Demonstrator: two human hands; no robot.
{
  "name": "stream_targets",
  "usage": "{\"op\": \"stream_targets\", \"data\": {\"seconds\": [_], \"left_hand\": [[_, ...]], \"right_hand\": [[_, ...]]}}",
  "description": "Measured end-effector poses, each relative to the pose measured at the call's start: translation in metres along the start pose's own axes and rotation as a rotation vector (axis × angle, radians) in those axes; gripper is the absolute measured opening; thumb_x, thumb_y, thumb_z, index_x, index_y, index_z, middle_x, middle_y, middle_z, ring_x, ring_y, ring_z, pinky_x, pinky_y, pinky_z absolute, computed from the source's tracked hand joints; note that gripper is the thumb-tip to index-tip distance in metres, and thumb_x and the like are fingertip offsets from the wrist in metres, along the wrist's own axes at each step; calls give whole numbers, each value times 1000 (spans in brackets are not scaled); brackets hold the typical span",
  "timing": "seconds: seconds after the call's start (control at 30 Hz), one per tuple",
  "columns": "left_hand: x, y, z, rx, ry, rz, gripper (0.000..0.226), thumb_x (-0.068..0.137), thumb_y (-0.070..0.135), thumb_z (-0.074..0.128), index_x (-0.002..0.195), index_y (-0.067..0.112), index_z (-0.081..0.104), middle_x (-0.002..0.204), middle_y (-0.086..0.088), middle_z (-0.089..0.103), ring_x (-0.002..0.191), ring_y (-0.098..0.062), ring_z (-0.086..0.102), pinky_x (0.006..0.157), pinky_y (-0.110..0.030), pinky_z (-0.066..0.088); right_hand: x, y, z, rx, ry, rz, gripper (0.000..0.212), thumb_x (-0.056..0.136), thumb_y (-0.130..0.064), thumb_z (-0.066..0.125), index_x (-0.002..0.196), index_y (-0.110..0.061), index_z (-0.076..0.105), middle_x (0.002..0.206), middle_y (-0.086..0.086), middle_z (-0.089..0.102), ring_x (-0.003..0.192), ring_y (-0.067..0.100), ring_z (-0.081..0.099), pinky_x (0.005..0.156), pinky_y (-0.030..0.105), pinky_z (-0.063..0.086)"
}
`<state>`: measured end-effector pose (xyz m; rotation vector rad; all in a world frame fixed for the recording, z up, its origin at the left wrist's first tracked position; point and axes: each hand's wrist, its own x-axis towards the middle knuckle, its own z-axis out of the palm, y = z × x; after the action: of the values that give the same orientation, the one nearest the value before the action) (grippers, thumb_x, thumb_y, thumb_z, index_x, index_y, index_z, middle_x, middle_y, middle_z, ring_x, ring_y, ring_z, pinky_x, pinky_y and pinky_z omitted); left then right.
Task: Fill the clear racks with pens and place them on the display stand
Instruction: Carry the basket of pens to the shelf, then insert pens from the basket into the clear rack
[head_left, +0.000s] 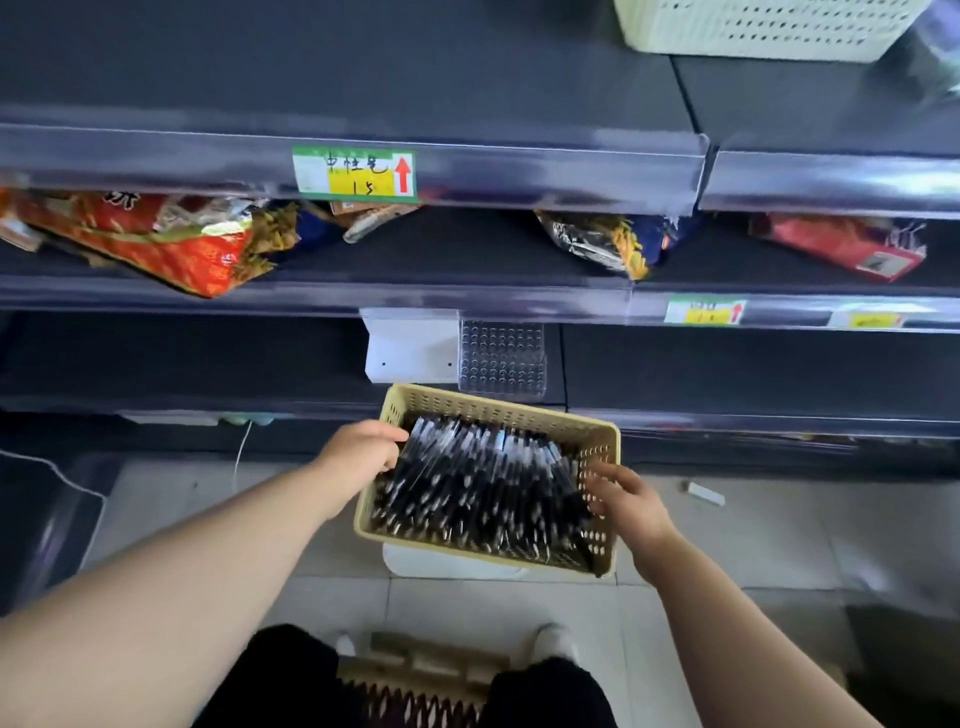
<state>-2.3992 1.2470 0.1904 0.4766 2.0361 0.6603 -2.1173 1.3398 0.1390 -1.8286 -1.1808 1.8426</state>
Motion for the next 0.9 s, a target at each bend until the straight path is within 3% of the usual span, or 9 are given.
{"op": "stream_targets", "data": {"seconds": [0.17, 0.33, 0.43, 0.5, 0.53, 0.6, 0.73, 0.83, 0.9], "left_hand": [[50, -36, 29, 5, -61, -48, 34, 87, -4, 46, 110, 11, 67, 108, -8, 65, 95, -18, 59, 60, -16, 38], [116, -89, 47, 63, -122, -86, 31, 85, -5, 50, 105, 11, 68, 118, -7, 62, 114, -24, 55, 83, -25, 39], [164, -126, 56, 74, -113, -63, 29, 85, -3, 50, 99, 15, 69, 104, -9, 68, 103, -23, 62, 80, -25, 42], [197, -152, 63, 60, -76, -42, 28, 85, -4, 50, 97, 13, 69, 95, -9, 68, 87, -21, 65, 67, -19, 43], [212, -166, 68, 36, -52, -23, 27, 85, -5, 49, 94, 11, 69, 92, -9, 67, 77, -21, 64, 60, -16, 43], [241, -194, 81, -48, 9, 12, 26, 85, -8, 50, 88, 10, 67, 90, -10, 65, 64, -20, 61, 60, -19, 45], [278, -241, 100, -187, 96, 73, 23, 83, -12, 50, 91, 1, 68, 88, -11, 65, 60, -21, 59, 62, -23, 46], [293, -265, 111, -202, 133, 151, 19, 84, -5, 55, 85, 9, 69, 86, -10, 68, 61, -21, 61, 64, -25, 46], [293, -280, 115, -211, 137, 211, 17, 87, 1, 56, 87, 12, 69, 88, -9, 69, 64, -20, 63, 67, -26, 47]], "right_hand": [[49, 27, 6, -43, 19, -11, 18, 90, -14, 58, 106, -22, 62, 94, 1, 63, 80, 15, 59, 67, 27, 48], [117, 72, 39, -87, 59, 8, 13, 88, -15, 61, 94, -26, 64, 92, 3, 63, 79, 23, 59, 81, 43, 52], [161, 109, 62, -76, 59, 28, 11, 88, -19, 61, 95, -28, 63, 92, 0, 63, 80, 20, 59, 78, 42, 54], [188, 136, 75, -83, 49, 38, 11, 88, -20, 61, 92, -30, 64, 91, 0, 63, 79, 19, 60, 71, 39, 54], [202, 152, 82, -93, 51, 28, 11, 88, -20, 60, 92, -29, 64, 89, 2, 63, 77, 20, 60, 71, 40, 55], [226, 182, 94, -110, 46, -2, 11, 88, -20, 59, 95, -27, 65, 86, 6, 63, 74, 22, 58, 77, 46, 55], [253, 223, 113, -100, 65, -60, 12, 88, -20, 59, 94, -27, 65, 86, 3, 62, 76, 22, 60, 73, 41, 57], [265, 241, 119, -86, 108, -110, 12, 88, -17, 59, 93, -26, 66, 83, 1, 63, 71, 17, 59, 55, 25, 50], [266, 249, 122, -70, 102, -149, 12, 89, -16, 58, 91, -25, 66, 86, 4, 65, 74, 19, 61, 58, 25, 53]]}}
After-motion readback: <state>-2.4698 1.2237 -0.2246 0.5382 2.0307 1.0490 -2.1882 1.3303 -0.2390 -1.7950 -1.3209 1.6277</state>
